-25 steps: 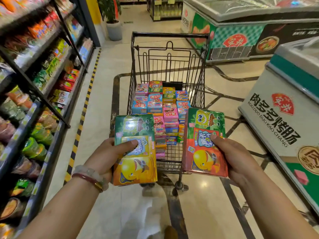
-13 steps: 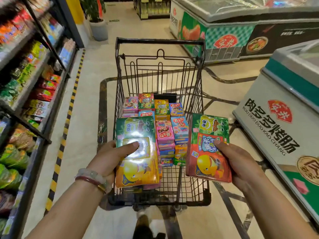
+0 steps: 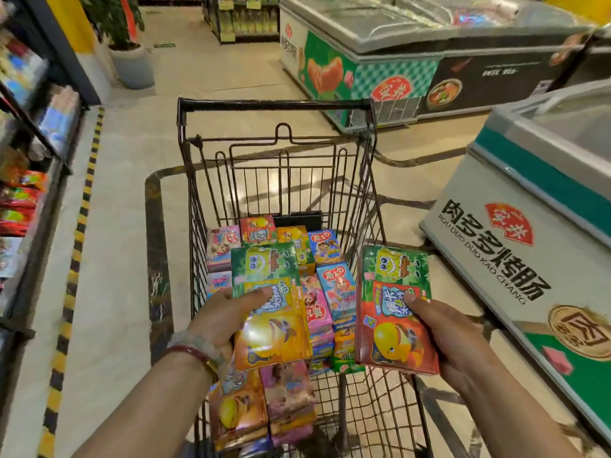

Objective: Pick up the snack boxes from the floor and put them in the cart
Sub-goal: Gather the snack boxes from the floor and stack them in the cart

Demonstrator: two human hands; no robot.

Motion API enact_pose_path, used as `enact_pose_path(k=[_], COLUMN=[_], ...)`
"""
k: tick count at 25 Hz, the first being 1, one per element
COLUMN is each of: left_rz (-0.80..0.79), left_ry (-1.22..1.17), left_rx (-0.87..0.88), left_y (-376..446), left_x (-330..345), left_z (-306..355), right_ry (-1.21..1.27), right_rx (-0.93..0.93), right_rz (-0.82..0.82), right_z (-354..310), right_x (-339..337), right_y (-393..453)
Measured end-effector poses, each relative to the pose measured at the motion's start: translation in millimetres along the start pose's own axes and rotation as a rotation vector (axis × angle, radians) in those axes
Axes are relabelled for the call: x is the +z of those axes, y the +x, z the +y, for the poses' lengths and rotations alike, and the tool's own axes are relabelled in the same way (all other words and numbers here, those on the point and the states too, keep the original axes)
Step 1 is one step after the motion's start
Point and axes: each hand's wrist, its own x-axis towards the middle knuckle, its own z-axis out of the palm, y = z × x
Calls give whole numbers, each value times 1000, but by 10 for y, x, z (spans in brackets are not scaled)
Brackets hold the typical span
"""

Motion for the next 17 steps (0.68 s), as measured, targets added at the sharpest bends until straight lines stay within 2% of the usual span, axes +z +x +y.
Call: enact_pose_path(k=[7,12,17], left_rz=[33,124,233], left_ry=[16,24,220], left_rx=[-53,-76,10], left_y=[821,1464,2186], left_x=[386,699,798], left_z=[166,353,249], right_ry=[-30,-72,-326], right_rx=[20,-4,-88], right_rz=[8,34,117], right_z=[-263,-306,-93], right_x=[172,370,627], right_y=[1011,1962,2861])
